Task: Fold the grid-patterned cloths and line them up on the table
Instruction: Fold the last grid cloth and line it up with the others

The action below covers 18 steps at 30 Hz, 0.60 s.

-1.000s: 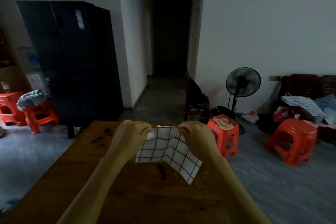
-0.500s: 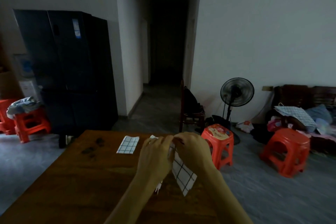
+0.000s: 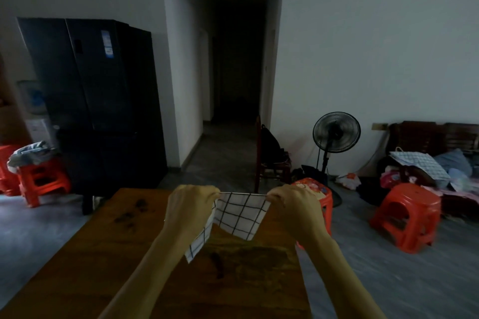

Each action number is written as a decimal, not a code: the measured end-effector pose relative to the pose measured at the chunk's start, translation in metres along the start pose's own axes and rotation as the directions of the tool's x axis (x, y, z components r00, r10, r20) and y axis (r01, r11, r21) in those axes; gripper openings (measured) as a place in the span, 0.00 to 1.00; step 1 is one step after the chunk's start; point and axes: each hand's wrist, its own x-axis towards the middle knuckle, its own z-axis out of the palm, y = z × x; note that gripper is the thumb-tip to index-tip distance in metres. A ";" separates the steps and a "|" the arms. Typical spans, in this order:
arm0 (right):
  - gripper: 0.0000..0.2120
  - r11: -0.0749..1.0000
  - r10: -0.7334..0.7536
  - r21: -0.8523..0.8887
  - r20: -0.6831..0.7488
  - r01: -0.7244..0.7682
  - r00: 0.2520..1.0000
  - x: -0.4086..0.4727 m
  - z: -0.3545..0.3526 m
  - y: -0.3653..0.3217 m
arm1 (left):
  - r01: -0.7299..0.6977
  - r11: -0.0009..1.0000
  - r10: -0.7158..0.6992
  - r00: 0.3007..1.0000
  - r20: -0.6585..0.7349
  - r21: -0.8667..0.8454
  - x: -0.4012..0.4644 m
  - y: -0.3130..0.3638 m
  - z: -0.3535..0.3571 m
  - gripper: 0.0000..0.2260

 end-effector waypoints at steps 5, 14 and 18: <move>0.18 0.998 0.047 -0.040 -0.042 -0.049 0.998 -0.002 0.022 -0.023 | 0.029 0.999 -0.032 0.989 0.147 0.020 0.005 0.013 0.014 0.06; 0.09 0.997 -0.070 -0.028 0.080 0.072 0.994 0.003 0.026 -0.028 | -0.037 0.999 0.038 0.992 0.117 -0.011 -0.001 0.009 0.013 0.09; 0.09 0.996 -0.076 -0.030 0.153 0.082 0.985 -0.001 0.023 -0.009 | -0.015 1.000 0.014 0.986 0.166 0.003 -0.006 -0.012 0.011 0.09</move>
